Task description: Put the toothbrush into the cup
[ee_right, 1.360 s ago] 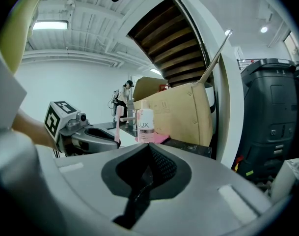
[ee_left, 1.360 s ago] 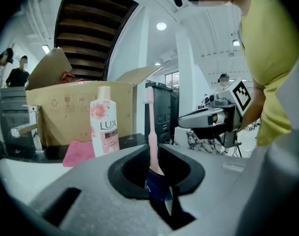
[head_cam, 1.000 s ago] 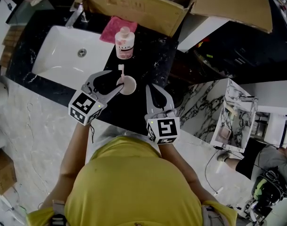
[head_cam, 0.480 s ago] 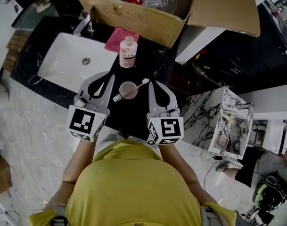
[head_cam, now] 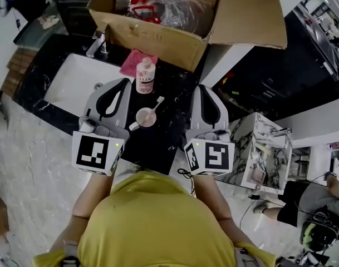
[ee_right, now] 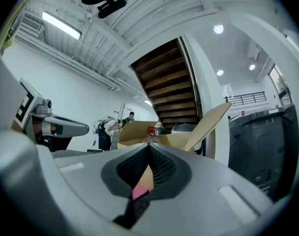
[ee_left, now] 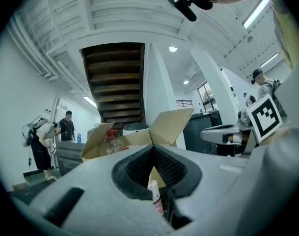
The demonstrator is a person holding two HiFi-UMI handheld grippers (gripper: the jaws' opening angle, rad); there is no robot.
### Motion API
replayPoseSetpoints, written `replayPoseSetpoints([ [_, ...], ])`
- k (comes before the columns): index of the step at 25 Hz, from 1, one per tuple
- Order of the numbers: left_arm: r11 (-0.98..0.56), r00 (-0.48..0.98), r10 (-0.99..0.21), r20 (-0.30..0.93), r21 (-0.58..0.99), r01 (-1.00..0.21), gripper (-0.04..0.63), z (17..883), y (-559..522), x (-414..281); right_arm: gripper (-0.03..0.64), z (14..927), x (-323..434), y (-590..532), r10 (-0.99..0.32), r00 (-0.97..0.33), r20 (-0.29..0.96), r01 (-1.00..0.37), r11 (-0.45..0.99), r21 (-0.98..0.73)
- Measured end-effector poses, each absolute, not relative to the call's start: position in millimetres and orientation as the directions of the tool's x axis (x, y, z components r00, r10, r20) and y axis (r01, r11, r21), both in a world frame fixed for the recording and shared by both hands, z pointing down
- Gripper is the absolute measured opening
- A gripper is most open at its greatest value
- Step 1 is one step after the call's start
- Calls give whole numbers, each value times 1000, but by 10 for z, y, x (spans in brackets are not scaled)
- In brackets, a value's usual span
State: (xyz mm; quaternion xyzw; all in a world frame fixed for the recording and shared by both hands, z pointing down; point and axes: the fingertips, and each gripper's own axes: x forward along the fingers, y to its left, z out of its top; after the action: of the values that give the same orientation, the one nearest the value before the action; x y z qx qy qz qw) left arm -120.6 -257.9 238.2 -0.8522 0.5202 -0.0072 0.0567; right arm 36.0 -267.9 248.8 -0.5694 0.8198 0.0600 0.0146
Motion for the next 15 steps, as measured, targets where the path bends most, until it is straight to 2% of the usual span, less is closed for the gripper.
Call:
replayPoseSetpoints([
  [6,-448,455,-889,-47,-105,-888,2,2368,-2515,-1137,7,2450,483,-2616,-938,-329,-107,-944,324,64],
  [15,-415,423,-904,-55,-119,-902,2,2362,-2343,-1079,8,2520,464,-2483,-917,-384,-108,-923,380,55],
])
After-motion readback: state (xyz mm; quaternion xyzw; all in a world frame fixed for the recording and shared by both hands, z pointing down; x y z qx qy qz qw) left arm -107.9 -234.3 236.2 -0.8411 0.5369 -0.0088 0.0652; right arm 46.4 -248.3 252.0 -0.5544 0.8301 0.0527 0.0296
